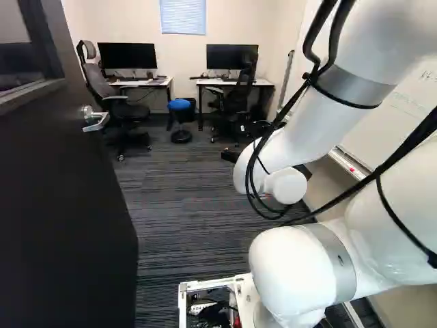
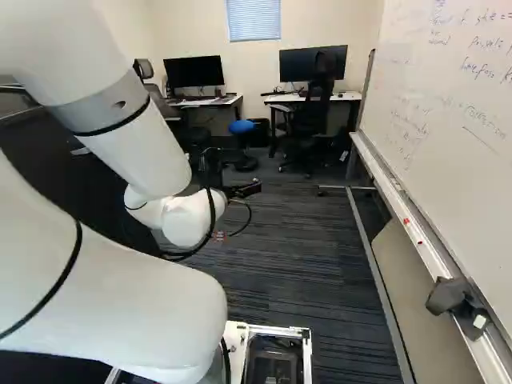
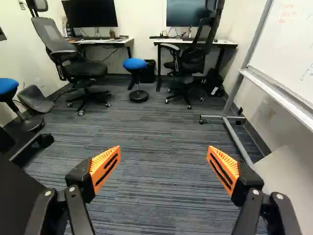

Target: Open the door and move inside

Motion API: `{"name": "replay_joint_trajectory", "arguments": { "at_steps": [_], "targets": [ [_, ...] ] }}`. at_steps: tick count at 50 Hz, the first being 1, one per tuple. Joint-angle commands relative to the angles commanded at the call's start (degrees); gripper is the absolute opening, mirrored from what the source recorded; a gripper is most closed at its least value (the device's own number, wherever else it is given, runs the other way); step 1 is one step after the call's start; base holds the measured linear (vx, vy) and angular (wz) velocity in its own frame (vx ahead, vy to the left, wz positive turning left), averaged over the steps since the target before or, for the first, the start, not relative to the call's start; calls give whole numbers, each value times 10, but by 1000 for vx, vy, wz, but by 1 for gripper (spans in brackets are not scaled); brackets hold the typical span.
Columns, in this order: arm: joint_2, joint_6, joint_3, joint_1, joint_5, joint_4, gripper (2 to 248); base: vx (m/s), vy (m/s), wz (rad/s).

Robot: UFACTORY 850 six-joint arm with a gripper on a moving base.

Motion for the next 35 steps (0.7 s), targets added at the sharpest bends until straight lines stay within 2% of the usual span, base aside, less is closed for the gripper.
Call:
{"name": "replay_joint_trajectory", "arguments": {
  "at_steps": [35],
  "targets": [
    [0, 0, 0, 0, 0, 0, 247, 219, -25, -21]
  ]
}}
